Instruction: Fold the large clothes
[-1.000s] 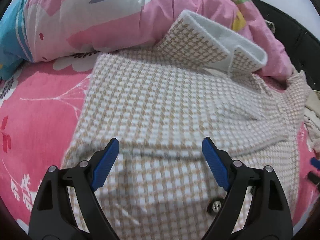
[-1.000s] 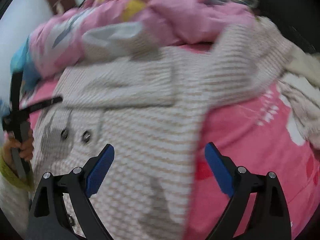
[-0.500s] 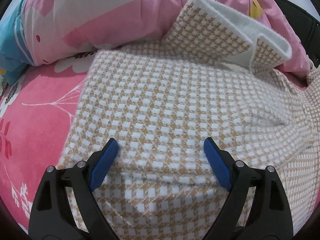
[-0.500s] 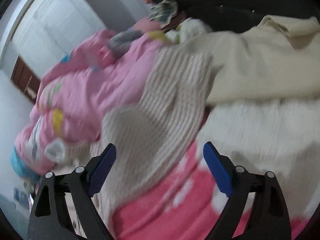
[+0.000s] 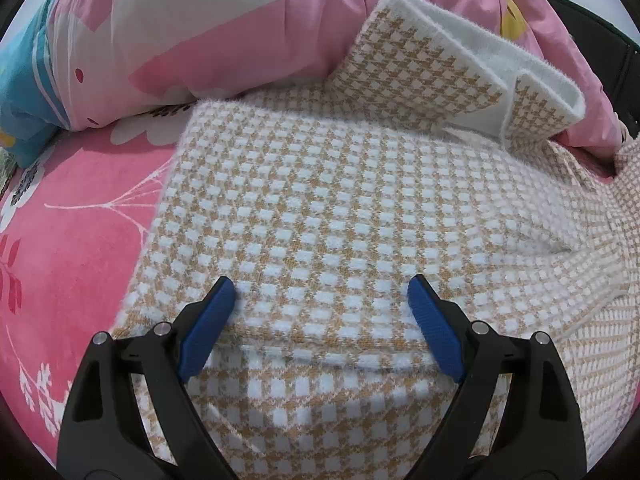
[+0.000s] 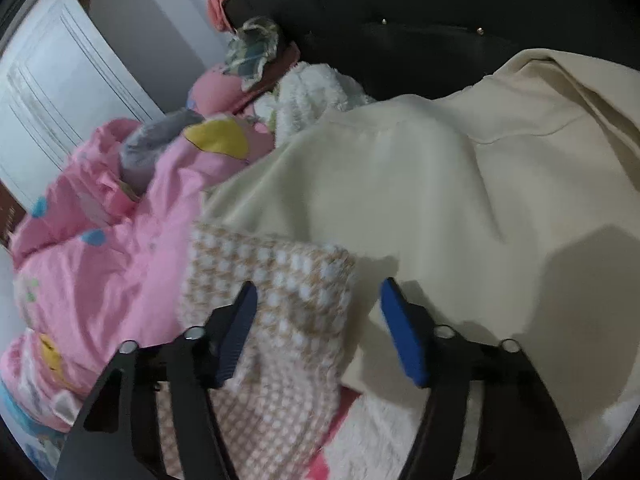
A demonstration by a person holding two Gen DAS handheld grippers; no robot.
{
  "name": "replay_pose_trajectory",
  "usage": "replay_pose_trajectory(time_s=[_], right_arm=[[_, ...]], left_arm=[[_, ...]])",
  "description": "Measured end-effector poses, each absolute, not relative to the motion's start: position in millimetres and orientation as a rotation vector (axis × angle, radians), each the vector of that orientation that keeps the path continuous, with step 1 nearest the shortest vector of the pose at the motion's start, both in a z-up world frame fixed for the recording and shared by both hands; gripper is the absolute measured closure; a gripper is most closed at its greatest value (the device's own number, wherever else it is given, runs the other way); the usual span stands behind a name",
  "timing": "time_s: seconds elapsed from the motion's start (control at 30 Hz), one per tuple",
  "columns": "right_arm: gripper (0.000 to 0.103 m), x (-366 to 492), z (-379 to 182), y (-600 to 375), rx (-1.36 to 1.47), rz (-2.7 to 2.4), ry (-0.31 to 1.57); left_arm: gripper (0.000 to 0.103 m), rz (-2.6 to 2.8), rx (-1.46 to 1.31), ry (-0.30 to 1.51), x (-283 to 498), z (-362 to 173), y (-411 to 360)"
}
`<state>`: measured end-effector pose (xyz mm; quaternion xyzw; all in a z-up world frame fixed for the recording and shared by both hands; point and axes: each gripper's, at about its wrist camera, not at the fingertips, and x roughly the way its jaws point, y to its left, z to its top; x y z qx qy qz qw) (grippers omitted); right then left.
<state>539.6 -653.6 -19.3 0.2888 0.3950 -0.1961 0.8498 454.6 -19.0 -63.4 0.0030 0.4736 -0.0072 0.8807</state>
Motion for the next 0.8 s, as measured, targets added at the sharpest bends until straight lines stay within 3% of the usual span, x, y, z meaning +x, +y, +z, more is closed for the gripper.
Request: replay_pose_trajectory(time_s=[0.07,0.1,0.2,0.63,0.8], right_arm=[[0.063,543.7,-22.7,-651.8,0.575,-0.415,0.847],[0.077,543.4,-22.9,-651.4,0.588,-0.399,0.845],[0.086,535.9,-11.1,-643.7,0.569,-0.380,0.823],[0.088,426.6,174.3,-529.3,0.324,-0.168,0.622],[0.088,413.8,242.9,-435.3,0.202,-0.039,0.568]], left_arm=[[0.018,-0.015,0.004,0.985,454.4,-63.7,-18.7],[0.018,-0.014,0.003,0.984,454.1,-63.4,-17.6],[0.018,-0.015,0.000,0.980,452.4,-63.5,-16.6],[0.019,0.007,-0.015,0.968,440.5,-49.7,-3.6],[0.029,0.025,-0.030,0.989,429.1,-41.3,12.0]])
